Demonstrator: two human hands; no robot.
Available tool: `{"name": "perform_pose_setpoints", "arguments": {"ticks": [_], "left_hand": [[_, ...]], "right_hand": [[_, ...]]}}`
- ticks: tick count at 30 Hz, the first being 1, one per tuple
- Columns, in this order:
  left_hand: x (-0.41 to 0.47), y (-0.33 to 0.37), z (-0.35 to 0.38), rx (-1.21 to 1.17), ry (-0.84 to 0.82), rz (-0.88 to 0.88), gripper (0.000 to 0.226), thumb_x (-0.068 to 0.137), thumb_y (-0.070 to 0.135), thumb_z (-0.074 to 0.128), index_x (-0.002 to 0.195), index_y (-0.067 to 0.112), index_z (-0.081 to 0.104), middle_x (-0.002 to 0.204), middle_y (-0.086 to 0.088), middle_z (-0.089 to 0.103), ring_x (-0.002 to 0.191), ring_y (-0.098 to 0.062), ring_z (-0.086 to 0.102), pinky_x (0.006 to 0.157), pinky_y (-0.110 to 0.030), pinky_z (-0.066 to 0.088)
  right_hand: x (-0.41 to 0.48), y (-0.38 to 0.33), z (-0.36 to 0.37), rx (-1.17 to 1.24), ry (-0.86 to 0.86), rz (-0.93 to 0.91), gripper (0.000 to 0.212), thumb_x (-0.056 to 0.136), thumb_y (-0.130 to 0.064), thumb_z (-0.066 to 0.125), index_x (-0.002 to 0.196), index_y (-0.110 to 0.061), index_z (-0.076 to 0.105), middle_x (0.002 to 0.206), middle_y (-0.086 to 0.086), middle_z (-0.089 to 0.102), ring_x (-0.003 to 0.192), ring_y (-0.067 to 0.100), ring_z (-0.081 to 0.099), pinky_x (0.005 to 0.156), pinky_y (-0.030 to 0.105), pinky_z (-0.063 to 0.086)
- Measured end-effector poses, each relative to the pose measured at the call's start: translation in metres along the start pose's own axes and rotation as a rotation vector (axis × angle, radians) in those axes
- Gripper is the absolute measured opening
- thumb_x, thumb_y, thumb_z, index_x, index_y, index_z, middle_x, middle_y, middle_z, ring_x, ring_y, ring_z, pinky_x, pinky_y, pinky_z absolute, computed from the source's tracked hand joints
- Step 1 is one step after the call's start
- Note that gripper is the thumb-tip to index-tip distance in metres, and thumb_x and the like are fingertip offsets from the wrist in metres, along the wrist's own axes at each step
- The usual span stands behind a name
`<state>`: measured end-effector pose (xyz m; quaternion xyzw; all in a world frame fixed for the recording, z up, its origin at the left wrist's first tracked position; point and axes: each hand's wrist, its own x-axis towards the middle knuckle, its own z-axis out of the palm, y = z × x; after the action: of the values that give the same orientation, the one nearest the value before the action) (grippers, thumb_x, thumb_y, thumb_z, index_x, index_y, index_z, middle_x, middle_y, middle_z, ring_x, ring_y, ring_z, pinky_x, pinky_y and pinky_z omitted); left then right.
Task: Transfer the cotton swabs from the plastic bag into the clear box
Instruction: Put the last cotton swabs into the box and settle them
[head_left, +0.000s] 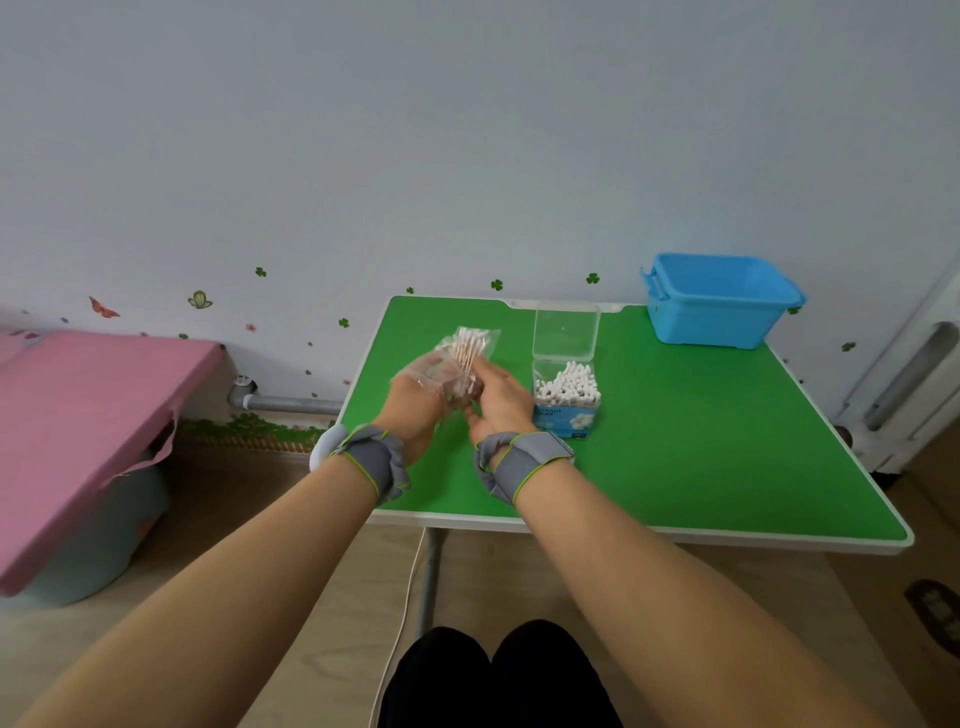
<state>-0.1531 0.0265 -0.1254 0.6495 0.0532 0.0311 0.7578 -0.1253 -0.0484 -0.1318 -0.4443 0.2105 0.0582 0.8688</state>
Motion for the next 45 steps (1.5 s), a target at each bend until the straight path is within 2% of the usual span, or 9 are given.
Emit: {"name": "perform_pose_setpoints", "arguments": {"ticks": [6, 10, 13, 18, 26, 33, 37, 40, 45], "left_hand": [[0.004, -0.008, -0.004, -0.082, 0.020, -0.048, 0.021, 0.089, -0.006, 0.050, 0.109, -0.008, 0.055, 0.099, -0.024, 0.051, 0.090, -0.027, 0.047, 0.076, -0.033, 0.045], [0.007, -0.013, -0.007, -0.123, 0.026, -0.077, 0.011, 0.087, -0.006, 0.054, 0.088, -0.004, 0.064, 0.079, -0.013, 0.070, 0.070, -0.020, 0.063, 0.063, -0.024, 0.055], [0.009, -0.014, -0.008, -0.058, 0.002, -0.083, 0.010, 0.083, -0.006, 0.059, 0.077, -0.001, 0.065, 0.075, -0.014, 0.064, 0.070, -0.022, 0.056, 0.068, -0.033, 0.048], [0.008, -0.016, -0.007, -0.011, 0.001, -0.076, 0.019, 0.088, 0.001, 0.058, 0.069, 0.003, 0.062, 0.060, -0.005, 0.060, 0.060, -0.019, 0.049, 0.059, -0.031, 0.041], [0.011, -0.018, -0.009, -0.022, 0.039, -0.084, 0.014, 0.091, -0.002, 0.052, 0.099, -0.009, 0.062, 0.078, -0.016, 0.059, 0.070, -0.024, 0.055, 0.068, -0.034, 0.049], [0.010, -0.019, -0.011, 0.030, 0.038, -0.101, 0.018, 0.095, 0.000, 0.048, 0.104, -0.011, 0.059, 0.084, -0.020, 0.060, 0.070, -0.027, 0.058, 0.071, -0.035, 0.051], [0.010, -0.019, -0.010, 0.116, 0.039, -0.070, 0.024, 0.095, 0.000, 0.044, 0.078, -0.003, 0.061, 0.068, -0.017, 0.057, 0.064, -0.024, 0.050, 0.066, -0.034, 0.044], [0.012, -0.017, -0.014, 0.136, 0.050, -0.048, 0.034, 0.094, 0.002, 0.046, 0.063, 0.007, 0.057, 0.049, 0.000, 0.055, 0.054, -0.019, 0.045, 0.054, -0.024, 0.042], [0.014, -0.013, -0.019, 0.187, 0.070, -0.031, 0.031, 0.089, 0.000, 0.047, 0.060, 0.009, 0.051, 0.062, -0.008, 0.045, 0.055, -0.016, 0.037, 0.048, -0.020, 0.034]], "right_hand": [[-0.004, 0.001, 0.000, -0.009, -0.013, 0.019, 0.012, 0.081, -0.007, 0.072, 0.080, -0.006, 0.059, 0.077, 0.009, 0.063, 0.063, 0.019, 0.058, 0.058, 0.029, 0.050], [-0.006, -0.001, -0.001, -0.041, -0.026, 0.021, 0.009, 0.084, -0.012, 0.070, 0.083, -0.008, 0.062, 0.076, 0.005, 0.061, 0.064, 0.018, 0.057, 0.057, 0.028, 0.049], [-0.009, -0.002, -0.001, -0.074, -0.058, 0.042, 0.009, 0.085, -0.012, 0.068, 0.089, -0.004, 0.064, 0.073, 0.005, 0.060, 0.062, 0.016, 0.055, 0.060, 0.028, 0.049], [-0.014, -0.005, -0.001, -0.145, -0.070, 0.111, 0.018, 0.083, -0.013, 0.071, 0.072, -0.008, 0.058, 0.067, 0.002, 0.058, 0.057, 0.013, 0.053, 0.055, 0.026, 0.044], [-0.016, -0.010, 0.001, -0.141, -0.035, 0.084, 0.022, 0.083, -0.010, 0.068, 0.067, -0.007, 0.054, 0.060, 0.002, 0.054, 0.040, 0.009, 0.050, 0.033, 0.012, 0.037], [-0.014, -0.004, -0.002, -0.187, -0.024, 0.067, 0.024, 0.085, -0.013, 0.066, 0.065, -0.009, 0.053, 0.060, 0.000, 0.052, 0.047, 0.008, 0.047, 0.033, 0.012, 0.036], [-0.011, -0.002, -0.001, -0.231, -0.041, 0.006, 0.027, 0.084, -0.014, 0.067, 0.062, -0.011, 0.051, 0.060, -0.001, 0.050, 0.048, 0.007, 0.046, 0.032, 0.011, 0.034], [-0.007, -0.006, 0.003, -0.245, -0.042, -0.046, 0.031, 0.087, -0.016, 0.065, 0.061, -0.014, 0.049, 0.060, -0.002, 0.045, 0.050, 0.009, 0.041, 0.040, 0.017, 0.036], [0.002, -0.003, 0.005, -0.273, 0.022, -0.090, 0.021, 0.092, -0.017, 0.054, 0.074, -0.007, 0.051, 0.064, 0.000, 0.035, 0.057, 0.011, 0.031, 0.054, 0.023, 0.027]]}}
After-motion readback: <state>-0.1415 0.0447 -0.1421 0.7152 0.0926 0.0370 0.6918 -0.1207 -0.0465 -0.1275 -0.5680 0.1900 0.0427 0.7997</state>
